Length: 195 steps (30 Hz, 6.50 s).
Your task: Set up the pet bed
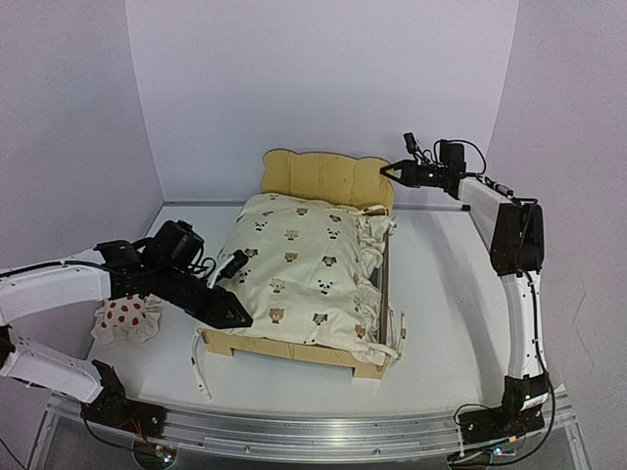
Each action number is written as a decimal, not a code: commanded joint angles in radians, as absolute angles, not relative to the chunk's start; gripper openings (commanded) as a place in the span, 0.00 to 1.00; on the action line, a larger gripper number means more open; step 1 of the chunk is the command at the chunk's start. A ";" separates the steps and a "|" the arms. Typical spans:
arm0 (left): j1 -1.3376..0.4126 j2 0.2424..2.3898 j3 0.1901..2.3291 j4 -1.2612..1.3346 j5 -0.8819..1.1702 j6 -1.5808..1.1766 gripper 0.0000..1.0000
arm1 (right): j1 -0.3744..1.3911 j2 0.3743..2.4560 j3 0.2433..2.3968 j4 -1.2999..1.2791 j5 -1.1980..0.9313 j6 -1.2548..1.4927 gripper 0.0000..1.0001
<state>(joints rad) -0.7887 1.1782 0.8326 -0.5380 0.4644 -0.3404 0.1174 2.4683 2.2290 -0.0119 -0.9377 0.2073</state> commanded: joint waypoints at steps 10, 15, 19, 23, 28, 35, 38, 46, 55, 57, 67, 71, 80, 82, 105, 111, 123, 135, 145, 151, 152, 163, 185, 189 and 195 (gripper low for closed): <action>-0.905 1.304 0.962 -0.513 0.235 -0.401 0.46 | 0.071 2.247 1.941 0.091 -0.907 0.138 0.00; -0.904 1.378 1.040 -0.552 0.012 -0.399 0.50 | 0.010 2.130 1.746 0.112 -0.810 0.115 0.00; -0.904 1.462 1.149 -0.588 -0.141 -0.393 0.52 | -0.021 1.994 1.554 0.109 -0.685 0.042 0.00; -0.903 1.491 1.275 -0.646 -0.238 -0.385 0.58 | -0.025 1.833 1.357 0.079 -0.532 -0.035 0.00; -0.898 1.482 1.365 -0.741 -0.396 -0.405 0.69 | -0.025 1.655 1.179 -0.017 -0.414 -0.027 0.00; -0.883 1.406 1.290 -0.796 -0.514 -0.570 0.72 | -0.024 1.404 0.995 -0.276 -0.279 0.111 0.00; -0.884 1.363 1.178 -0.775 -0.512 -0.654 0.68 | -0.023 1.292 0.908 -0.336 -0.236 0.207 0.00; -0.876 1.262 0.959 -0.667 -0.549 -0.730 0.55 | -0.009 1.050 0.791 -0.496 -0.242 0.369 0.00; -0.763 1.426 0.853 -0.352 -0.394 -0.661 0.47 | 0.116 0.919 0.747 -0.632 -0.200 0.511 0.00; -0.739 1.475 0.865 -0.306 -0.354 -0.638 0.46 | 0.138 0.892 0.741 -0.655 -0.177 0.544 0.00; -0.641 1.715 1.007 -0.167 -0.248 -0.528 0.44 | 0.185 0.785 0.690 -0.698 -0.192 0.680 0.00; -0.609 1.808 1.089 -0.137 -0.196 -0.499 0.43 | 0.199 0.788 0.670 -0.693 -0.196 0.696 0.00; -0.551 2.044 1.354 -0.130 -0.082 -0.440 0.43 | 0.207 0.800 0.617 -0.561 -0.232 0.759 0.01; -0.539 2.091 1.416 -0.143 -0.062 -0.432 0.43 | 0.207 0.821 0.617 -0.532 -0.241 0.763 0.07; -0.485 1.546 1.136 -0.389 -0.126 -0.398 0.66 | 0.207 0.878 1.080 -0.565 -0.222 0.362 0.87; -0.585 1.324 0.994 -0.460 -0.105 -0.455 0.60 | 0.298 1.077 1.135 -0.339 -0.456 0.471 0.81; -0.810 1.206 0.814 -0.445 0.103 -0.530 0.47 | 0.770 1.504 1.402 -0.354 -0.234 0.238 0.78; -0.830 1.297 0.685 -0.213 0.199 -0.531 0.44 | 0.845 1.696 1.505 -0.377 -0.179 0.227 0.76; -0.831 1.382 0.719 -0.171 0.134 -0.511 0.41 | 0.848 1.710 1.488 -0.376 -0.169 0.229 0.75; -0.831 1.421 0.738 -0.152 0.117 -0.508 0.37 | 0.848 1.710 1.481 -0.376 -0.169 0.225 0.75; -0.831 1.426 0.740 -0.145 0.118 -0.508 0.36 | 0.848 1.710 1.480 -0.376 -0.169 0.224 0.75; -0.842 1.463 0.766 -0.099 0.119 -0.527 0.37 | 0.848 1.717 1.473 -0.374 -0.178 0.224 0.74; -0.920 1.461 1.030 -0.395 0.005 -0.502 0.00 | 0.896 1.841 1.564 -0.357 -0.238 0.178 0.74; -0.920 1.454 1.123 -0.518 -0.094 -0.489 0.00 | 0.901 1.888 1.602 -0.354 -0.220 0.169 0.74; -0.920 1.439 1.250 -0.596 -0.181 -0.455 0.00 | 0.902 1.934 1.625 -0.344 -0.161 0.179 0.72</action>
<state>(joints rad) -0.9175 1.4843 1.1431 -0.5062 -0.0884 -0.4959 0.9039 1.9044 1.5755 -0.3742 -0.2016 0.1875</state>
